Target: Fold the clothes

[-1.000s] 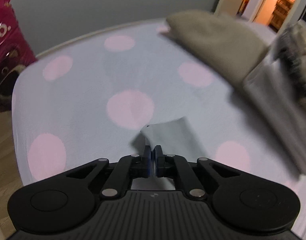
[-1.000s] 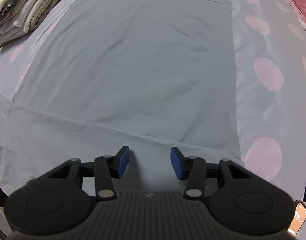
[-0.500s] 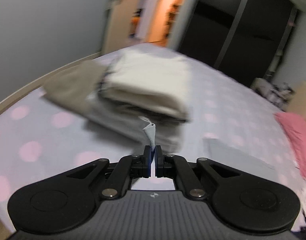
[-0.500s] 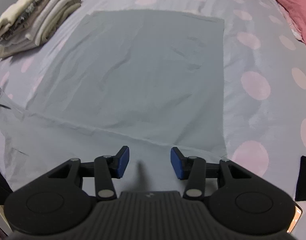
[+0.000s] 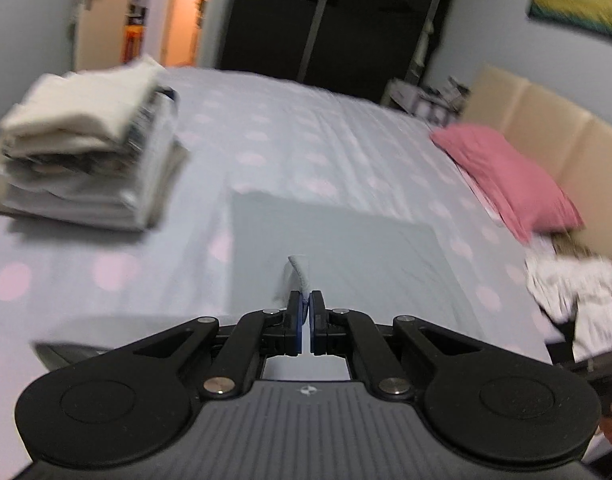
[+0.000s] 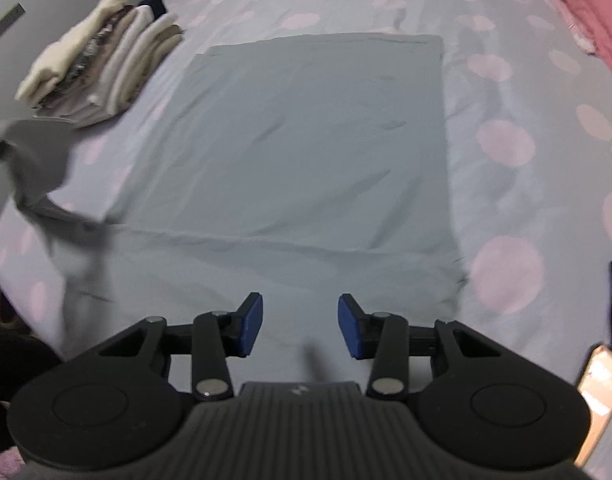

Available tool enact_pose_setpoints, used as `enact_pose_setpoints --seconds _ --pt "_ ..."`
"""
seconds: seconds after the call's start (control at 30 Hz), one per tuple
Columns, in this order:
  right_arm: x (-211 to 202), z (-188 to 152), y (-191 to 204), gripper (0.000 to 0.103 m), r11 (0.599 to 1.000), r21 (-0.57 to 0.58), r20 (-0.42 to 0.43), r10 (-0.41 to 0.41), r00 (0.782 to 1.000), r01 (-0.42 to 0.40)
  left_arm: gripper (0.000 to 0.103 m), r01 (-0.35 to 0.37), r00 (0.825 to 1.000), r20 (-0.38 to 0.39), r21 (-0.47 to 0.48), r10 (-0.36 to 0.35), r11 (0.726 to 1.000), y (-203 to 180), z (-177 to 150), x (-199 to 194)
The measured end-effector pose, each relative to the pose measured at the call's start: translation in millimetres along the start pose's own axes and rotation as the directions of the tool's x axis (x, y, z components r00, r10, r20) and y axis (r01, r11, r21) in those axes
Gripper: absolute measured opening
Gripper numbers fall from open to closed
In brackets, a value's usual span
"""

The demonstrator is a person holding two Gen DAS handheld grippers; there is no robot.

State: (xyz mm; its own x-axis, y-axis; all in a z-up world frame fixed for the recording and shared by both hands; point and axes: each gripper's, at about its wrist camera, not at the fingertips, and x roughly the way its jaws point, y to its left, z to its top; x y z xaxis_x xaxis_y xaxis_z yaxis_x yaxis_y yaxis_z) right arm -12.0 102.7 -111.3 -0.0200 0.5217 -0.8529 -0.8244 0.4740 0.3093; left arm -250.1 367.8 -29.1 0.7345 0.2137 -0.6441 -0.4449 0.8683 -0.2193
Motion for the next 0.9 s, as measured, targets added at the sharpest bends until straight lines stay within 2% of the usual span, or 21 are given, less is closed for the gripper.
enact_pose_setpoints --seconds 0.07,0.13,0.17,0.37,0.43,0.53,0.67,0.77,0.9 --pt "2 -6 10 0.044 1.0 0.0 -0.002 0.013 1.0 -0.013 0.001 0.012 0.999 -0.03 0.047 -0.011 0.999 -21 -14 12" --pt "9 -13 22 0.038 1.0 -0.018 -0.017 0.011 1.0 -0.011 0.001 0.023 0.998 -0.062 0.125 -0.016 0.992 -43 -33 18" --pt "14 -17 27 0.034 1.0 -0.027 -0.026 0.01 1.0 -0.011 0.001 0.032 0.997 -0.081 0.167 -0.019 0.986 -55 -43 21" --pt "43 -38 37 0.034 0.999 -0.039 -0.072 -0.026 0.997 0.023 0.001 0.116 0.974 -0.222 0.334 -0.041 0.936 -93 -98 34" --pt "47 -39 34 0.034 1.0 -0.008 -0.082 -0.014 0.997 0.014 0.001 0.128 0.968 -0.25 0.384 -0.031 0.914 -98 -110 36" --pt "48 -35 28 0.034 0.997 0.074 -0.067 0.026 0.997 -0.021 0.001 0.142 0.957 -0.289 0.404 -0.021 0.904 -102 -124 41" --pt "50 -26 32 0.034 0.978 0.176 -0.034 0.119 0.992 -0.111 0.001 0.143 0.958 -0.285 0.435 -0.015 0.889 -105 -132 41" --pt "56 -20 39 0.035 0.954 0.233 -0.025 0.198 0.98 -0.187 0.001 0.149 0.963 -0.268 0.459 -0.023 0.876 -108 -136 38" --pt "68 -18 54 0.036 0.944 0.248 -0.057 0.238 0.97 -0.217 0.001 0.161 0.968 -0.25 0.493 -0.038 0.855 -113 -143 30"
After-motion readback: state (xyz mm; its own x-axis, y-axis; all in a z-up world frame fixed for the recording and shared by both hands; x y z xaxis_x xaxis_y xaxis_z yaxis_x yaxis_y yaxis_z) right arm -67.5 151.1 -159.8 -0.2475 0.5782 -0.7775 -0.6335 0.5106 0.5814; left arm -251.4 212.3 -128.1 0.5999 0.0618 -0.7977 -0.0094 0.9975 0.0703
